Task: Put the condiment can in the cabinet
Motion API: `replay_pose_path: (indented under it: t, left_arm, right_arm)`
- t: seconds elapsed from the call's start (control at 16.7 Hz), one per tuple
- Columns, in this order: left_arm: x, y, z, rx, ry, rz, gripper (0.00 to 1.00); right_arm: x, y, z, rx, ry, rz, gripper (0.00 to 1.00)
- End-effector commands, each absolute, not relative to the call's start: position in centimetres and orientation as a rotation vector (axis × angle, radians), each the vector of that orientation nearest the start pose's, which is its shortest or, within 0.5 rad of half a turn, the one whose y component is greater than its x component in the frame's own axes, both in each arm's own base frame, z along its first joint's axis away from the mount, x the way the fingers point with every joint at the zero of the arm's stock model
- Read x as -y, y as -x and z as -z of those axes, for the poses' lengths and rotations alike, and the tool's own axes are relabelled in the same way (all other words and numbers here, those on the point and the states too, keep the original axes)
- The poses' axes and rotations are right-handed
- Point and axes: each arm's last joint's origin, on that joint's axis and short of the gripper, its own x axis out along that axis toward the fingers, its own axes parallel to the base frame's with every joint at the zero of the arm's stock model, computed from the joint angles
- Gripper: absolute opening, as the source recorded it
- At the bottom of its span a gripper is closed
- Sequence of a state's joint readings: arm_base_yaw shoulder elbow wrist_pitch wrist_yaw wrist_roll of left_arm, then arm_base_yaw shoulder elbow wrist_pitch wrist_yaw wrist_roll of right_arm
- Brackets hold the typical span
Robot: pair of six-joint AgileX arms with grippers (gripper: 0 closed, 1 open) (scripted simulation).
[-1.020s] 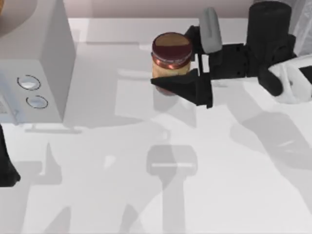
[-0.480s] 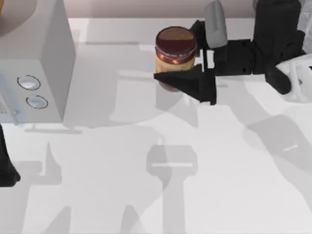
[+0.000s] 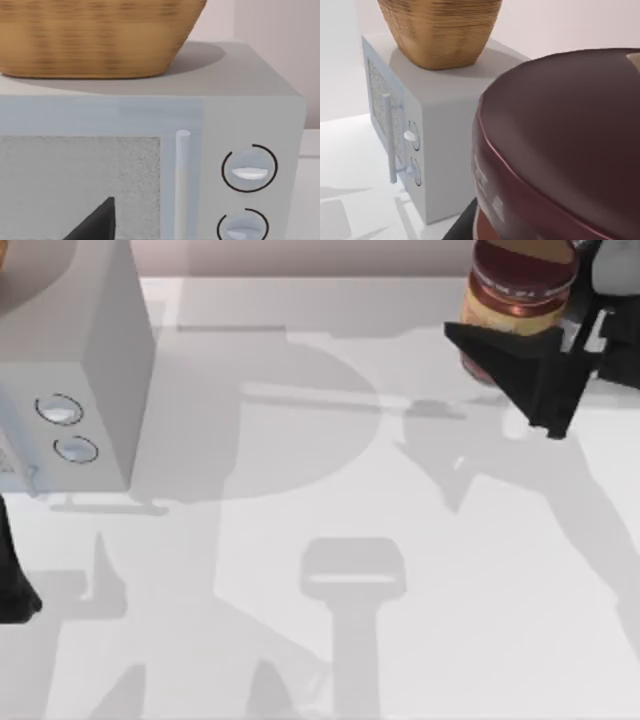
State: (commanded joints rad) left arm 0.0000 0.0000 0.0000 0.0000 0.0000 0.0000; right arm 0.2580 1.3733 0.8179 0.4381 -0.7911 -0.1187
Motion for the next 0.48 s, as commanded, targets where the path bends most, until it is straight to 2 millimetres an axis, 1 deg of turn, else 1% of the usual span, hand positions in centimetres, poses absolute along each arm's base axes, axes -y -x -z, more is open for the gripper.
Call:
replay_pose_path:
  t: [0.12,0.24,0.36,0.48]
  left_arm:
    - [0.1,-10.6,-16.0,0.000,0.000,0.000,1.00]
    - [0.1,-10.6,-16.0,0.000,0.000,0.000,1.00]
    - [0.1,-10.6,-16.0,0.000,0.000,0.000,1.00]
    - [0.1,-10.6,-16.0,0.000,0.000,0.000,1.00]
  right_arm:
    - [-7.5,-24.5,-28.0,-0.039,0.084,-0.900,0.00]
    - [-5.3,-20.3,-27.9,-0.016,0.073,-0.731,0.00]
    - [-3.5,-16.7,-26.6,0.006,0.059,-0.565,0.00]
    - [-2.2,-13.9,-24.5,0.025,0.043,-0.410,0.00]
